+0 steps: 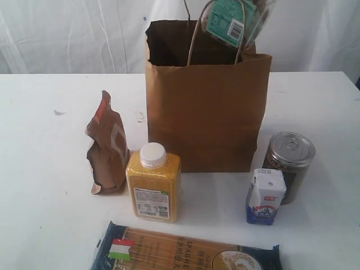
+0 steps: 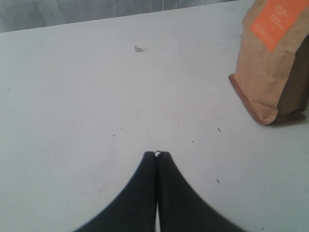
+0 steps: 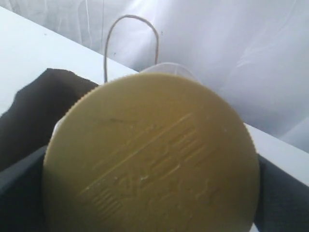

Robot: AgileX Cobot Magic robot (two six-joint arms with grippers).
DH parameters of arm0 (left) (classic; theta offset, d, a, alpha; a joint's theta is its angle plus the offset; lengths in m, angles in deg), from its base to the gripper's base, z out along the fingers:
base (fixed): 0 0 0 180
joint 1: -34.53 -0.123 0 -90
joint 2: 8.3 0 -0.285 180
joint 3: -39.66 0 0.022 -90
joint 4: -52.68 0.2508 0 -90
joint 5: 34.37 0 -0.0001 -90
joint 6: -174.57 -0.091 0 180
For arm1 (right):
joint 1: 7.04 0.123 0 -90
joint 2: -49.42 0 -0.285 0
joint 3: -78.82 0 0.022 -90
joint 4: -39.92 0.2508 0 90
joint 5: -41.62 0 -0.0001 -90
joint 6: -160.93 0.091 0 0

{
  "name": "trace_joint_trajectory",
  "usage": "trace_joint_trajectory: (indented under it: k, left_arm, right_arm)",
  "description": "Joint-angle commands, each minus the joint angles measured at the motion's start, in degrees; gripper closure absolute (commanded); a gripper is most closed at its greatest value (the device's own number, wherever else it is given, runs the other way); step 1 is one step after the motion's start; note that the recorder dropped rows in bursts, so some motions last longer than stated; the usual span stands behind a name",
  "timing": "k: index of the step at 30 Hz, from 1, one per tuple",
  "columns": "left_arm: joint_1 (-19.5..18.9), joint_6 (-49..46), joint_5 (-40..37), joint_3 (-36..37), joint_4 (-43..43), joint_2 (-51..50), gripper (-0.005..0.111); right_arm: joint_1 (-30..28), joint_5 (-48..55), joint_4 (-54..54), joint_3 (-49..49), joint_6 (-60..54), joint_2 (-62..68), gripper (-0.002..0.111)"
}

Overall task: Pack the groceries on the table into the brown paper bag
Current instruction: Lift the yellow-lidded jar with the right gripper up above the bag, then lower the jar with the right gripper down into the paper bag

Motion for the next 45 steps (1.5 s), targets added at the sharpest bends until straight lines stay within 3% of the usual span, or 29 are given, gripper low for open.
trace_joint_trajectory:
  k: [1, 24, 45]
  left_arm:
    - [0.3, 0.0, 0.4, 0.2, -0.2, 0.2, 0.107]
    - [0.3, 0.0, 0.4, 0.2, -0.2, 0.2, 0.107]
    - [0.3, 0.0, 0.4, 0.2, -0.2, 0.2, 0.107]
  right_arm:
    - [0.0, -3.2, 0.5, -1.6, 0.0, -0.5, 0.108]
    - [0.0, 4.8, 4.3, -4.4, -2.8, 2.4, 0.108]
    - [-0.2, 3.3, 4.3, -1.0, -4.6, 2.4, 0.108]
